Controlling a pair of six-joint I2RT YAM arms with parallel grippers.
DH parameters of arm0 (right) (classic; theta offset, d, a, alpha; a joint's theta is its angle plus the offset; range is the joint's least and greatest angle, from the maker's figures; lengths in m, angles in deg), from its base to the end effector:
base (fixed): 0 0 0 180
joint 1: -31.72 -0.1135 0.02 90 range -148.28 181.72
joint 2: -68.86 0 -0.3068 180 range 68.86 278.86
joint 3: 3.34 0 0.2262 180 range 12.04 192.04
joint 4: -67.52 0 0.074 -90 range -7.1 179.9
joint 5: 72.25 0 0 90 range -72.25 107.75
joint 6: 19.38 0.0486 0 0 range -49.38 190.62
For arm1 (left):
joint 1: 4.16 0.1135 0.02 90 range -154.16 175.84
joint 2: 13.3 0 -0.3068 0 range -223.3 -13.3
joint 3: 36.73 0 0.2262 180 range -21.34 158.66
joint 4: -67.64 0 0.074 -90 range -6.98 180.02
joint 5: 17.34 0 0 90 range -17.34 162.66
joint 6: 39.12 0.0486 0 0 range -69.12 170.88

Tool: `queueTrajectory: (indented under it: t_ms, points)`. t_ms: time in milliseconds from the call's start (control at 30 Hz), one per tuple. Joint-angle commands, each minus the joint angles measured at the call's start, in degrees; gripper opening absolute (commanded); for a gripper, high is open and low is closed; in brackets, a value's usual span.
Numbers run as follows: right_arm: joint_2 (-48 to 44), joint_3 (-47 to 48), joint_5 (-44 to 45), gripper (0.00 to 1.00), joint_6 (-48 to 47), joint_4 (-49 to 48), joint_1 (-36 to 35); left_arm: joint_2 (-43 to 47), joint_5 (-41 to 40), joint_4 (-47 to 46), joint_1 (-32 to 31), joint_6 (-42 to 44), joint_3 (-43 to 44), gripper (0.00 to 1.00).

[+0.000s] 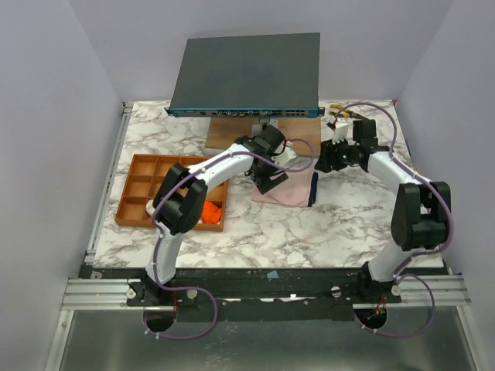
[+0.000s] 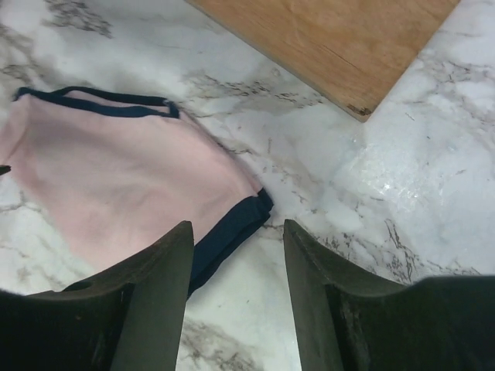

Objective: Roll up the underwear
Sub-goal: Fold the underwear at the center of the board.

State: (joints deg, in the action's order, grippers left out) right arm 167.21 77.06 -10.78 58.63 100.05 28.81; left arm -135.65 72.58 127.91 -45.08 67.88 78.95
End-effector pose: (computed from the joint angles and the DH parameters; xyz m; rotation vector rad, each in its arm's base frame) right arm 0.3524 0.0412 0.2573 -0.5216 2.3203 0.5329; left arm 0.3453 -0.2992 0.2336 1.3289 2.4022 -0.1142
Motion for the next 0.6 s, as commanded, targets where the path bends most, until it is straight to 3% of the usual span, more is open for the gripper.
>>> queueTrajectory:
  t_ms: [0,167,367,567]
  points:
    - [-6.0,-3.6,-4.9,0.54,-1.6,-0.3,0.3,10.4,4.0,-5.1,0.0,-0.9,-5.9,0.99]
    - [-9.5,-9.2,-7.9,0.54,-10.6,2.7,-0.8,20.3,9.8,-9.5,0.0,1.5,-16.0,0.99]
    - [-12.9,-15.1,-5.2,0.54,-17.3,-0.6,-4.8,31.4,13.1,-15.5,0.4,4.9,-29.5,0.99]
    - [-12.9,-14.2,-1.0,0.54,-17.2,-4.6,-10.1,35.8,13.4,-15.5,1.9,6.1,-33.1,0.99]
